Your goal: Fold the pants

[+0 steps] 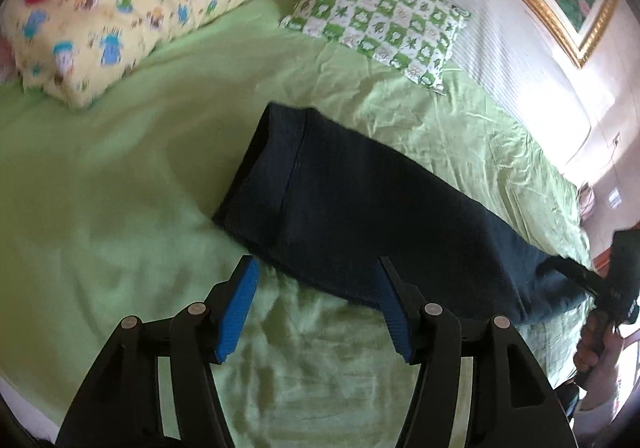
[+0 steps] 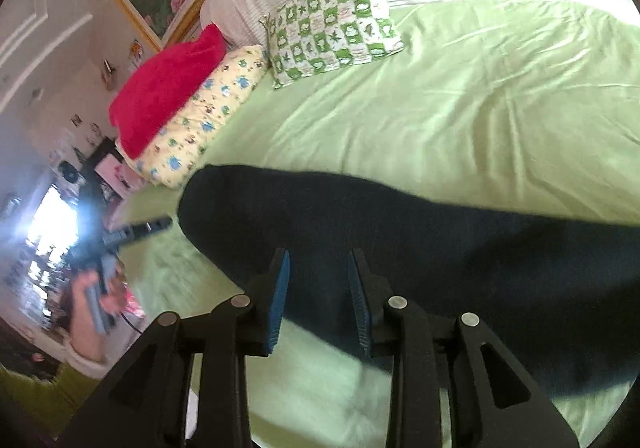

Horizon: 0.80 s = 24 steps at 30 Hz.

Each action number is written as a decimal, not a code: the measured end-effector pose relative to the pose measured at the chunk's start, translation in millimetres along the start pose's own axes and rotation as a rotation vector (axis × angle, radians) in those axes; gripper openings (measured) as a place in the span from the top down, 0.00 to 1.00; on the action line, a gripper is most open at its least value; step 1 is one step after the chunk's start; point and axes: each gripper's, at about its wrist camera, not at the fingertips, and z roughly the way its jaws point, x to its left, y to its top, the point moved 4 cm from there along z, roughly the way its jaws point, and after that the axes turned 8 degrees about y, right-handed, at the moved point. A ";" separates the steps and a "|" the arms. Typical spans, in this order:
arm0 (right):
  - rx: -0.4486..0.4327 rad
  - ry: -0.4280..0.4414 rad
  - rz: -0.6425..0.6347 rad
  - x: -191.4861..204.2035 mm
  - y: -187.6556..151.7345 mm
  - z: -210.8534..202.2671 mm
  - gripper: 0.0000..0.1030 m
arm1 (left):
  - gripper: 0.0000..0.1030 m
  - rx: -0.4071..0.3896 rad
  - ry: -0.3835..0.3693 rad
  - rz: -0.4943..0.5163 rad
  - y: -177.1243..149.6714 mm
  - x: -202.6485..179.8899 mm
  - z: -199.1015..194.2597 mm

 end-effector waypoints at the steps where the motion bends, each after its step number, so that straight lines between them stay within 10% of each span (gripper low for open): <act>1: 0.016 0.012 0.004 -1.6 6.5 7.0 0.69 | 0.41 0.008 -0.005 -0.009 -1.5 0.5 1.6; 24: 0.517 0.245 0.171 -48.9 76.3 211.7 0.69 | 0.39 0.127 -0.016 -0.212 13.4 26.8 43.7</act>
